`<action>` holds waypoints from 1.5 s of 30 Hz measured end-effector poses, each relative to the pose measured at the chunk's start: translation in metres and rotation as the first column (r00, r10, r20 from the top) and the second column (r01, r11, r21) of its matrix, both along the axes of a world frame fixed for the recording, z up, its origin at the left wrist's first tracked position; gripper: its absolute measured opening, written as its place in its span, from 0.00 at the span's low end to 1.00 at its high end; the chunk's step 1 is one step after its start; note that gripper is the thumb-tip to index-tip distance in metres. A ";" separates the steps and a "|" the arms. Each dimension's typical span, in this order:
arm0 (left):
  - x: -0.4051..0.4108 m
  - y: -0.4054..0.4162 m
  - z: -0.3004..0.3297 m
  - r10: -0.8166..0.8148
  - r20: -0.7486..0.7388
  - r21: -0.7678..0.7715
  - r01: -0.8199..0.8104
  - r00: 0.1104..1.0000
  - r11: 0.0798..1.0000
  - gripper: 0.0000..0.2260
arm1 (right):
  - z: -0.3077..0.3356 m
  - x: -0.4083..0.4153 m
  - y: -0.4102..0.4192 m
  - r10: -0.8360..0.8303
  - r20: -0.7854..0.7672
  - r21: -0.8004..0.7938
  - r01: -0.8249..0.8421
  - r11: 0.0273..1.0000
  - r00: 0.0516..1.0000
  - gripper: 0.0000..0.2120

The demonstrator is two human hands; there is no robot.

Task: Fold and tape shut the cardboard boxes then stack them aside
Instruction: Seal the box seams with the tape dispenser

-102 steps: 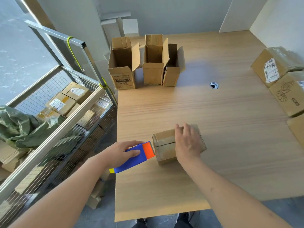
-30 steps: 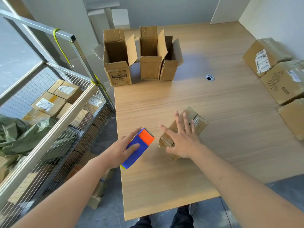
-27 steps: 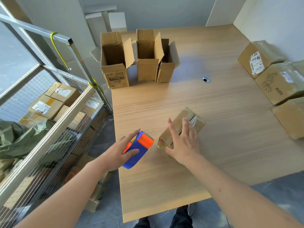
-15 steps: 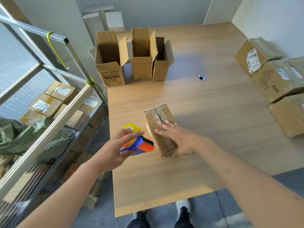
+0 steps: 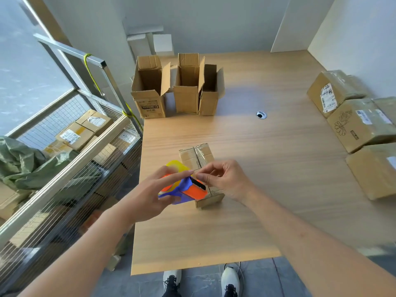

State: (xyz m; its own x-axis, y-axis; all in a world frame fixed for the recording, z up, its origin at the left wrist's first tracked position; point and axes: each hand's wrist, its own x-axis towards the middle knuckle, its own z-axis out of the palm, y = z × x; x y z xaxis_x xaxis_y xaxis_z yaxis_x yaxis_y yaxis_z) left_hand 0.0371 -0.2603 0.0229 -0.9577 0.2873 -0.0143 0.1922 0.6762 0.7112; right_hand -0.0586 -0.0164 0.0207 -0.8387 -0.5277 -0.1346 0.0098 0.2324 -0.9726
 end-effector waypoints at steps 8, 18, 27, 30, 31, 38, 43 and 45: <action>0.009 0.022 0.016 0.010 0.056 -0.022 -0.009 0.998 1.000 0.34 | 0.003 0.011 0.013 -0.100 0.070 -0.085 0.106 0.991 0.992 0.04; 0.014 0.036 0.013 -0.013 0.120 -0.096 0.025 0.993 0.995 0.30 | -0.010 0.020 0.020 -0.177 0.099 -0.019 0.179 0.984 0.979 0.06; 0.019 0.030 0.009 0.000 0.271 -0.150 0.043 0.963 0.988 0.28 | -0.037 0.031 0.029 -0.385 0.162 0.096 0.374 0.923 0.909 0.06; 0.030 0.013 0.003 0.044 0.345 -0.176 0.019 0.938 0.984 0.26 | -0.042 0.024 0.052 -0.510 0.211 0.093 0.502 0.860 0.834 0.06; 0.033 0.009 0.001 0.061 0.368 -0.172 0.003 0.928 0.985 0.26 | -0.045 0.022 0.059 -0.530 0.215 0.099 0.522 0.847 0.820 0.06; 0.029 0.006 -0.013 0.127 0.447 -0.187 -0.046 0.885 0.981 0.24 | -0.070 0.020 0.060 -0.593 0.250 0.165 0.570 0.805 0.765 0.06; 0.016 0.007 -0.021 0.166 0.490 -0.234 -0.054 0.856 0.971 0.24 | -0.085 0.011 0.058 -0.588 0.262 0.211 0.549 0.809 0.766 0.05; 0.012 0.007 -0.026 0.177 0.502 -0.252 -0.052 0.846 0.966 0.24 | -0.094 0.009 0.057 -0.571 0.274 0.227 0.524 0.821 0.774 0.05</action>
